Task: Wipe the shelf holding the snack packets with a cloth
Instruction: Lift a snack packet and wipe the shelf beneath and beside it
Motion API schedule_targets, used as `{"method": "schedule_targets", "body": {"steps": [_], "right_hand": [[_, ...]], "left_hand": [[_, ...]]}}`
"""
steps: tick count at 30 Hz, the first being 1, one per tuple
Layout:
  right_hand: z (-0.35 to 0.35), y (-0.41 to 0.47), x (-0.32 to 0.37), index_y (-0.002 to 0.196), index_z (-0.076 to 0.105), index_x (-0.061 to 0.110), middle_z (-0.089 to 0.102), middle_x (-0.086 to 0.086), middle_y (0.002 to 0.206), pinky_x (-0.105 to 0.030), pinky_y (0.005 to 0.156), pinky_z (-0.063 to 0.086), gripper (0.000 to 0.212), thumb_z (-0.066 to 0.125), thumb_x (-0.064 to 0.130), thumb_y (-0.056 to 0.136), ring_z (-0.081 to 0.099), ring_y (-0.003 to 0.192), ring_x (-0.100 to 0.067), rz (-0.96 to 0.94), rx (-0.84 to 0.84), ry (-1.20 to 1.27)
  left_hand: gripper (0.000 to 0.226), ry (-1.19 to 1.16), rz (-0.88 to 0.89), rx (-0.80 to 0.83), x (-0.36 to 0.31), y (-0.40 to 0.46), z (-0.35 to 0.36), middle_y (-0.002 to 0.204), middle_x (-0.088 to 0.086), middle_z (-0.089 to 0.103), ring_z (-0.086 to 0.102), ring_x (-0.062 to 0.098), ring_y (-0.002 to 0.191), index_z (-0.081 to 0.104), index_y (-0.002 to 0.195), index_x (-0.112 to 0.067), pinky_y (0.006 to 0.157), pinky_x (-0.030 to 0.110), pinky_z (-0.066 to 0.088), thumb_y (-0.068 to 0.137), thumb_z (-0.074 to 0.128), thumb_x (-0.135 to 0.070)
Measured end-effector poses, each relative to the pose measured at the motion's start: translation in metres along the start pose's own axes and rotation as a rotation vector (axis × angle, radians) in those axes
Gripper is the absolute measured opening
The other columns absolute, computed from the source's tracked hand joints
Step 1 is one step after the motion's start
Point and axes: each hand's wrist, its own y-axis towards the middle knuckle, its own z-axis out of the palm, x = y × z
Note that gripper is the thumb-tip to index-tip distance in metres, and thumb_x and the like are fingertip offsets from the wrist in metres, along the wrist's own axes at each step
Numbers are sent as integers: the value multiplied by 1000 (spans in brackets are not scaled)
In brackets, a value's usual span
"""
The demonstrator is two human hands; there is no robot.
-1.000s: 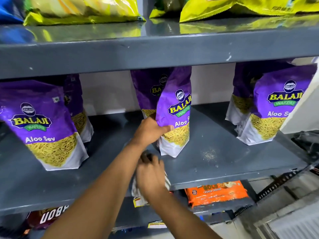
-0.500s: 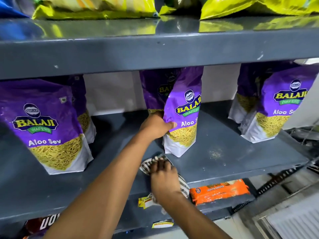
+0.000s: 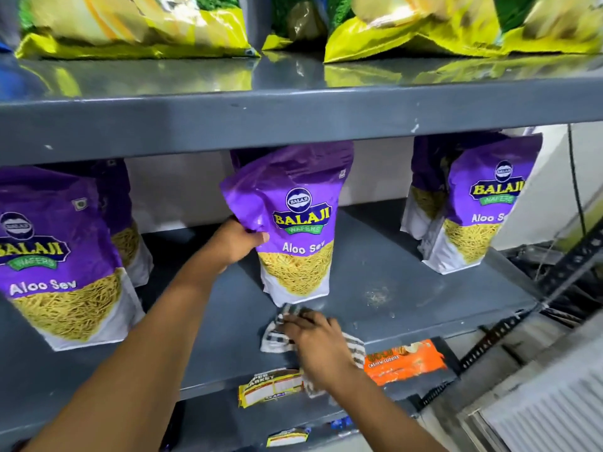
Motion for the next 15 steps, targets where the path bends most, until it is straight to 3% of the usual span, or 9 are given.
{"method": "schedule_targets", "body": {"steps": [2,3,5,6,8,10,13,15], "right_hand": [[-8,-10,-20,113,59,32,62,8,128,-40,84,48,58,43,5,64,56,113,-25,0,-27,66],[-12,-16,-29,117,56,32,58,6,132,-39,89,45,63,40,1,65,52,116,-27,6,-91,118],[-28,-17,-56,116,57,30,62,-1,127,-27,90,40,62,44,-5,67,56,110,-30,50,-250,175],[-41,-10,-72,117,58,26,65,-6,123,-25,88,38,58,46,-6,70,58,106,-30,63,-326,176],[-70,19,-103,118,57,20,66,-11,117,-33,87,38,51,45,-1,74,58,101,-34,65,-396,121],[-97,63,-127,117,58,17,67,-14,113,-41,87,43,46,38,10,76,57,98,-39,67,-451,64],[-117,124,-152,125,50,21,53,-10,135,-46,101,37,53,23,35,82,44,122,-38,39,-375,-10],[-102,149,-170,138,34,26,27,2,152,-47,113,19,46,27,34,94,19,140,-33,37,-75,-114]], "left_hand": [[21,-153,31,-77,17,-14,6,95,-2,63,53,15,96,59,101,-14,74,16,48,82,63,-5],[30,-172,15,-136,32,-23,12,111,1,63,54,18,106,58,111,-15,86,16,47,82,65,-11],[52,51,-118,-284,71,-44,29,145,12,40,36,24,134,41,136,-7,112,33,29,89,58,-20],[55,245,-185,-324,91,-57,40,151,15,30,27,27,139,33,140,-4,116,39,21,92,52,-25],[58,616,-230,-295,120,-78,61,147,24,34,32,39,136,37,136,1,110,53,26,93,39,-37],[65,776,-251,-192,134,-85,75,128,28,55,53,45,117,54,122,6,92,62,42,84,31,-42],[65,908,-292,-167,134,-86,79,122,22,62,61,39,109,60,117,2,85,59,48,80,30,-43],[65,955,-293,-182,133,-84,77,125,20,60,61,37,111,61,118,0,86,57,49,81,29,-44]]}}
